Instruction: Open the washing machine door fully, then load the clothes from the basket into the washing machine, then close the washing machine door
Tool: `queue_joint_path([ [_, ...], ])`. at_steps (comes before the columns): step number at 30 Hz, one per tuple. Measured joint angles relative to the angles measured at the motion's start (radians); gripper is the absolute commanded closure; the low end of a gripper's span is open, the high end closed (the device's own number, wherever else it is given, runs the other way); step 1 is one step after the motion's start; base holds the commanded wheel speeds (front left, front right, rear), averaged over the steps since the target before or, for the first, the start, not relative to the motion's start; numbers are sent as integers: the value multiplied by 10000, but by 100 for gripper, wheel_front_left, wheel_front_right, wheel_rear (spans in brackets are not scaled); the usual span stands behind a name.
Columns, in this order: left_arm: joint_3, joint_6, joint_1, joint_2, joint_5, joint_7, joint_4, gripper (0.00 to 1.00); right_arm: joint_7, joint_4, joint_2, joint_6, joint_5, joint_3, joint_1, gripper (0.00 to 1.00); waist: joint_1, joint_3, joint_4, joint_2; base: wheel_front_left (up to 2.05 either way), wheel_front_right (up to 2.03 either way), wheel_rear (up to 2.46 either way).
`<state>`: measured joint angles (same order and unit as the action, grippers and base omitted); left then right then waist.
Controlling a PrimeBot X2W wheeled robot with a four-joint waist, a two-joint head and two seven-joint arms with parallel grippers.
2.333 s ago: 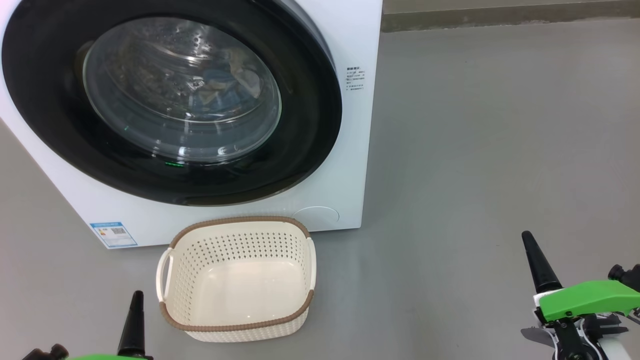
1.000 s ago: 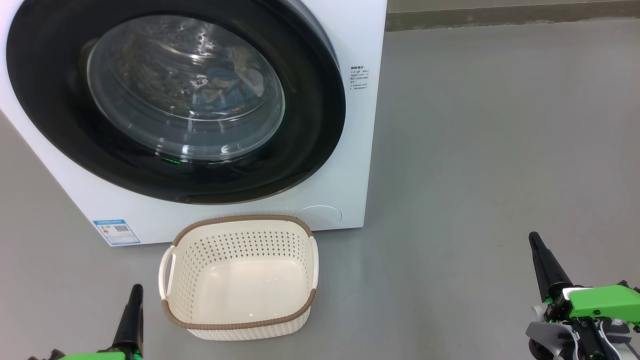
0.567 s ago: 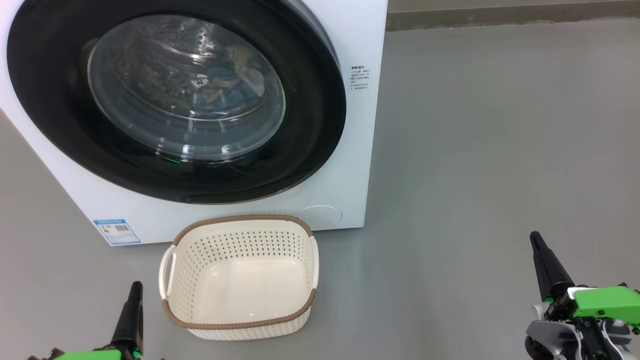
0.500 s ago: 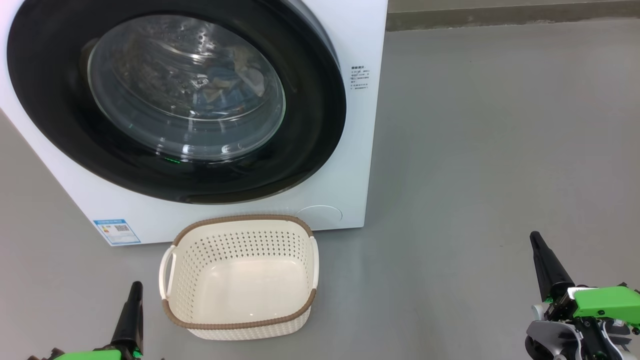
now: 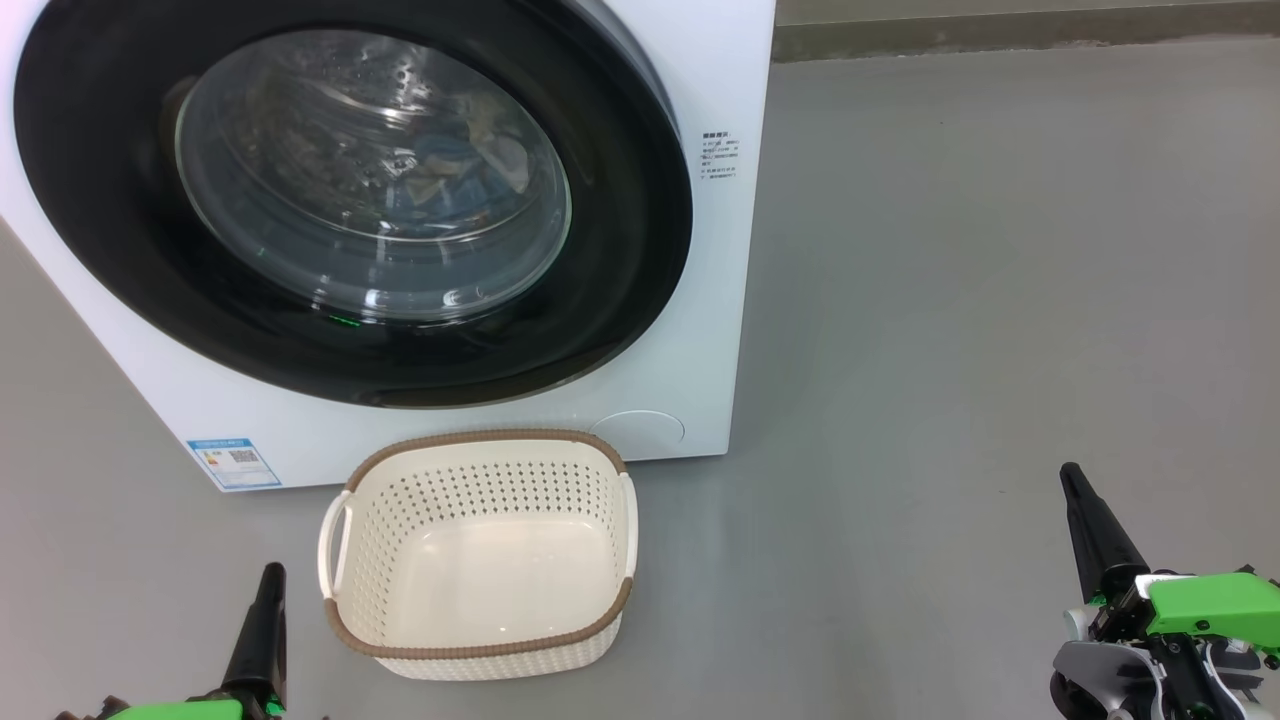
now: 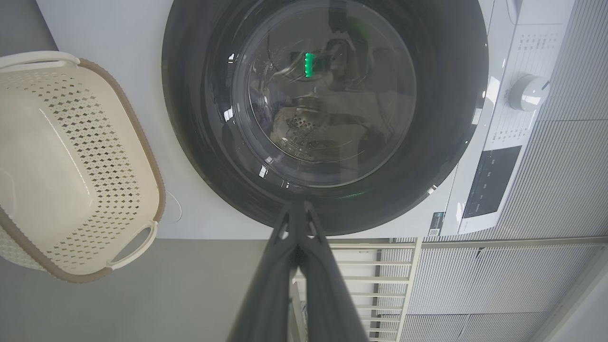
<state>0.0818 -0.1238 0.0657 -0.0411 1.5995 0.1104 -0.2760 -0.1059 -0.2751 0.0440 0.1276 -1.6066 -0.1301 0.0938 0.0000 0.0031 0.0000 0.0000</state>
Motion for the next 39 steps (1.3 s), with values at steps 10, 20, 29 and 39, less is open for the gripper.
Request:
queue_joint_path([
  [10,0,0,0,0,0,0,0,100,-2,2,-2,0,0,-2,-1,100,0,0,0,0,0,0,0],
  [20,0,0,0,0,2,0,0,100,-2,2,-2,0,0,-8,-1,100,0,0,0,0,0,0,0],
  [29,0,0,0,0,2,0,0,100,-29,2,-2,0,0,-12,-1,100,0,0,0,0,0,0,0],
  [39,0,0,0,2,2,0,0,100,-29,2,-4,0,0,-12,-1,100,0,0,0,0,0,0,0],
])
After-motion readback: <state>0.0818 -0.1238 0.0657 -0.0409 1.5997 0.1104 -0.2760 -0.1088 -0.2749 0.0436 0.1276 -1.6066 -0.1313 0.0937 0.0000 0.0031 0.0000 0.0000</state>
